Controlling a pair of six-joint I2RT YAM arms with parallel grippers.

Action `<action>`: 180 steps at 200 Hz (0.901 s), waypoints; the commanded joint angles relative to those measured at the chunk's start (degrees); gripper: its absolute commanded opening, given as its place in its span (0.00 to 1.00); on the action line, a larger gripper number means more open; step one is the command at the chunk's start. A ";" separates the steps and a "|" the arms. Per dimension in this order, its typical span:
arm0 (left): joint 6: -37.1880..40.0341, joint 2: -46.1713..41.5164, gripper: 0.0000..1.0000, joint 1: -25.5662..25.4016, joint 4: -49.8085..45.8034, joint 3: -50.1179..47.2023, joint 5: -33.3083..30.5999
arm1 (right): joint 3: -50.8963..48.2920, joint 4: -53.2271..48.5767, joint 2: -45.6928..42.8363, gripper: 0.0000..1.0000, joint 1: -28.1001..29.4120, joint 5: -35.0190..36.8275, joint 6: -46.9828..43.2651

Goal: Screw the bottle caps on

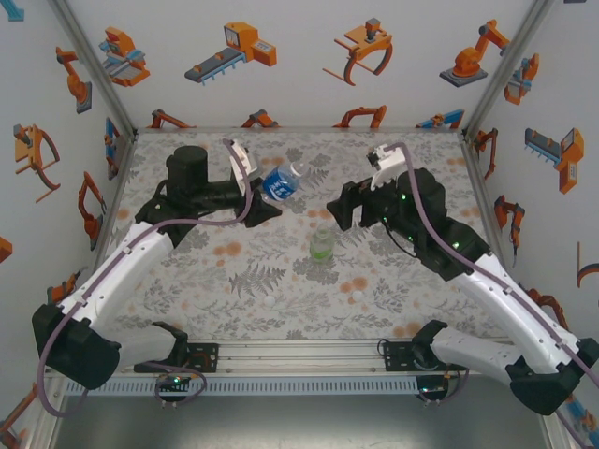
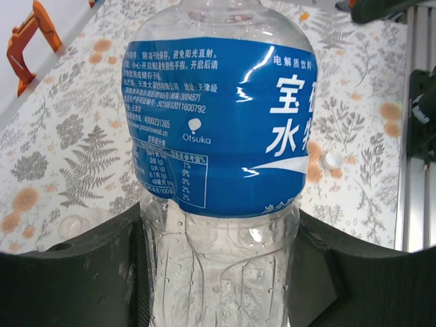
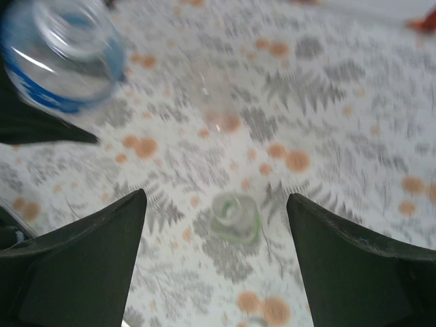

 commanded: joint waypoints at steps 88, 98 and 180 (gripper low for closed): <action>3.08 -3.50 0.27 0.54 -0.64 -2.91 -6.85 | -18.81 -11.30 2.88 0.64 -5.71 2.57 16.82; 2.82 -3.49 0.27 0.54 -0.51 -2.93 -6.82 | -19.26 -11.86 3.93 0.62 -6.36 1.98 17.40; 2.04 -3.62 0.30 0.59 -0.11 -3.21 -6.99 | -24.38 -15.79 8.12 0.51 -2.69 -0.23 23.54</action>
